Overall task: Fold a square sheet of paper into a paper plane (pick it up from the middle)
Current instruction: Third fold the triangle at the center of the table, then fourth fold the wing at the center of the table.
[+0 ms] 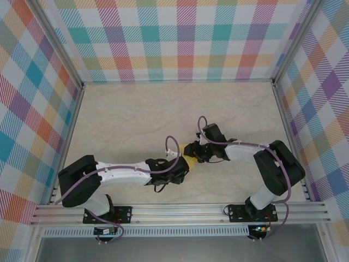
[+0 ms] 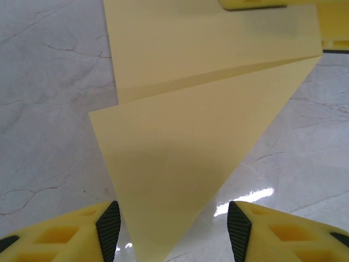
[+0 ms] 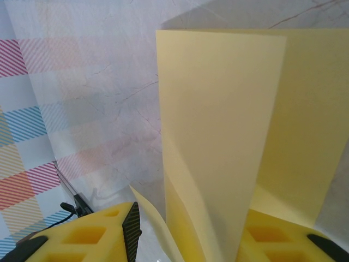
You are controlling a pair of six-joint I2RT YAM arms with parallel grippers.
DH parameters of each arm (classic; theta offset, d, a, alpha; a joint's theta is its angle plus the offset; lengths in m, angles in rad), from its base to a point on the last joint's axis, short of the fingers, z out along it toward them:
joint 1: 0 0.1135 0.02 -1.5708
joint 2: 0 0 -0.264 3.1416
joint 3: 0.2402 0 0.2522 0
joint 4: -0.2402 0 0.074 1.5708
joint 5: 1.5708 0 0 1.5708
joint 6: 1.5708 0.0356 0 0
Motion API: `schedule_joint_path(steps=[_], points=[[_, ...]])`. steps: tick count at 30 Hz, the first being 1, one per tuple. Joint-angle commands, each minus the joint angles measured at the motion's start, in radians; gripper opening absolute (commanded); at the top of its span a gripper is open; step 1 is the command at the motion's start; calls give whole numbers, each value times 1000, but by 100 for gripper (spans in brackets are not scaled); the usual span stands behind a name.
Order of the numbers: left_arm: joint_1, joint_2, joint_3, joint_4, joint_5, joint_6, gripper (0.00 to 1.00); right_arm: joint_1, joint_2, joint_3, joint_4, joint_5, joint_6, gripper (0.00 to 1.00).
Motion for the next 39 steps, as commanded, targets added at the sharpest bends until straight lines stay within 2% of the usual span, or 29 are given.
schedule_joint_path(steps=[1, 11, 18, 30, 33, 39], points=[[-37, 30, 39, -40, -104, -8, 57, -7, -3, 23, -14, -26, -19, 42], [-91, 113, 65, -40, -155, 7, 57, -7, 3, 14, -12, -25, -10, 42], [-122, 183, 108, -55, -202, 8, 53, -7, 7, 16, -12, -19, -5, 42], [-125, 123, 72, -60, -262, -13, 51, -7, 11, 14, -16, -15, -5, 42], [-126, 149, 85, -83, -267, -17, 46, -7, 13, 17, -19, -11, -3, 42], [-125, 164, 94, -120, -279, -35, 43, -6, 12, 14, -20, -6, 0, 42]])
